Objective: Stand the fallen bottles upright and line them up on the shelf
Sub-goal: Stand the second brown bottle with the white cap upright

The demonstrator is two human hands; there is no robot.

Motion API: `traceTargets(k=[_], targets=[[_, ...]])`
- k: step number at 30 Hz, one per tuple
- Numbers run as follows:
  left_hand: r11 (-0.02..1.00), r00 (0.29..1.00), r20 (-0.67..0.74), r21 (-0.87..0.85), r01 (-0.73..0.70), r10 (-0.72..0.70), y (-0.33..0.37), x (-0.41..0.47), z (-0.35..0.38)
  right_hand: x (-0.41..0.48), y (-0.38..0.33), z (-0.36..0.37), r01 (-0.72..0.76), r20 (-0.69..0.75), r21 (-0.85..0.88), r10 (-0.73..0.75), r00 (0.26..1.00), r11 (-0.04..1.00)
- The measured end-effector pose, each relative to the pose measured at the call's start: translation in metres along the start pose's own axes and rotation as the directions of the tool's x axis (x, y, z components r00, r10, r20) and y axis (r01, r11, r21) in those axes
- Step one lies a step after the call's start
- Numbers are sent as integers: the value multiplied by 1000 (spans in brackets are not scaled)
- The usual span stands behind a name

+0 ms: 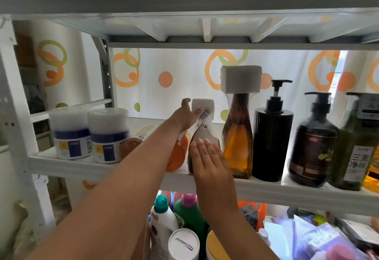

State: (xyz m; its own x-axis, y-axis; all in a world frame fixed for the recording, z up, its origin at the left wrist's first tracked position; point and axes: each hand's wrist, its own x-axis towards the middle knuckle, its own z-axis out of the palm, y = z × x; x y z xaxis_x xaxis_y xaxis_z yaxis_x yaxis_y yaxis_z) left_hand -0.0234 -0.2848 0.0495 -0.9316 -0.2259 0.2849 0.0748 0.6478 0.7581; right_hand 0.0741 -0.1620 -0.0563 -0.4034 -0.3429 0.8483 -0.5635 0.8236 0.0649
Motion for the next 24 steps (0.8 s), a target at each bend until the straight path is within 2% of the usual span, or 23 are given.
traceTargets(k=[8,12,17,20,24], targets=[[985,992,-2,-122,-124,125,3,-8,-1,-13,6,13,100,-181,-25,-103,978,995],[966,982,-59,-180,-188,180,7,-9,-4,-20,6,22,132,-259,-10,-130,957,991],[934,970,-92,-263,-241,224,11,-16,-8,-31,2,33,130,-197,35,-121,973,991],[935,970,-26,-261,-241,243,15,-22,-11,-35,2,37,108,-149,31,-102,984,994],[929,956,124,-297,-219,265,9,-24,-13,-41,6,43,107,-153,11,-104,983,994]])
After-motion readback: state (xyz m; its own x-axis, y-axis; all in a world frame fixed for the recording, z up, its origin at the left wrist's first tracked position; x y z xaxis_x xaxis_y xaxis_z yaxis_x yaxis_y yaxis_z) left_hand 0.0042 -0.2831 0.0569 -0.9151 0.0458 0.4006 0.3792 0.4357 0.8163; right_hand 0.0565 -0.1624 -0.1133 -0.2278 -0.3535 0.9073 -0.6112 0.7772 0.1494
